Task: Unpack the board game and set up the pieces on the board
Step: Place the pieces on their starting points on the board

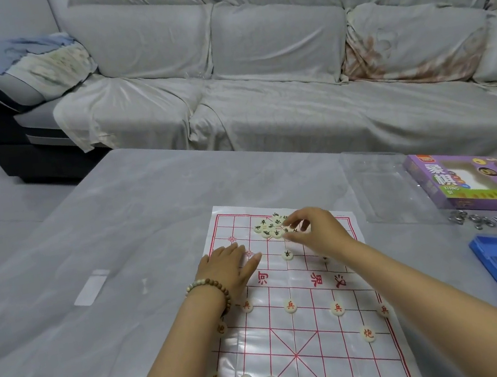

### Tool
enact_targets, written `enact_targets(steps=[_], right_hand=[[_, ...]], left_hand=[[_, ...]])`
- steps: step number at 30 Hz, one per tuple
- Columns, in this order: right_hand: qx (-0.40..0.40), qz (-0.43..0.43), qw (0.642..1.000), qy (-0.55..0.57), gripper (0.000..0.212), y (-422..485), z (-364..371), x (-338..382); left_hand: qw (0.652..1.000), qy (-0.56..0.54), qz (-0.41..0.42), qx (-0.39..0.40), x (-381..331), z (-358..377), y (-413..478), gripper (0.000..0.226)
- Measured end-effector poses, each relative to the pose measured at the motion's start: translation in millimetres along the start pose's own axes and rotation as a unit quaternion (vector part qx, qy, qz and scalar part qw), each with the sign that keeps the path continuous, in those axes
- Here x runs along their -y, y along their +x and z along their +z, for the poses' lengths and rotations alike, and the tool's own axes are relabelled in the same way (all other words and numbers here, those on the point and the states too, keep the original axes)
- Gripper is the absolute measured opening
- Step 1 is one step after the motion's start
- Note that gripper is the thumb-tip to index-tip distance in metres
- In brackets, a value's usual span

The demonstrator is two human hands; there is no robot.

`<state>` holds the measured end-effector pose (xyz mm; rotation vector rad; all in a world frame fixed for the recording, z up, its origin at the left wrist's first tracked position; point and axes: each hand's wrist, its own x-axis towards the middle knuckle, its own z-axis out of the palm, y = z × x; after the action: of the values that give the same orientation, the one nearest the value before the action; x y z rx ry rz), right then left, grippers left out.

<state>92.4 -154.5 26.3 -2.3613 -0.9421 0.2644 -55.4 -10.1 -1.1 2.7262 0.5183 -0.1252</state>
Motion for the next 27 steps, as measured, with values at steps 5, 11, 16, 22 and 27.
enact_targets(steps=[5,11,16,22,27], right_hand=[[0.040,-0.009,0.998,-0.043,0.027,26.0,10.0,14.1],[0.042,-0.011,0.996,-0.079,0.025,41.5,30.4,26.3],[0.031,-0.039,0.995,-0.089,0.019,41.2,37.9,31.7],[0.022,-0.030,0.994,-0.098,0.031,41.0,34.2,25.6],[0.014,-0.048,0.992,-0.115,0.021,43.3,43.6,30.9]], left_hand=[[1.000,0.004,-0.005,-0.007,4.0,-0.6,2.1,0.042],[1.000,-0.014,-0.008,-0.019,4.8,-2.1,3.3,0.045],[0.999,-0.033,-0.009,-0.036,7.6,-7.7,0.5,0.040],[0.999,-0.033,-0.007,-0.043,11.8,-7.6,-4.9,0.043],[0.998,-0.041,-0.009,-0.046,13.4,-10.1,-5.9,0.040]])
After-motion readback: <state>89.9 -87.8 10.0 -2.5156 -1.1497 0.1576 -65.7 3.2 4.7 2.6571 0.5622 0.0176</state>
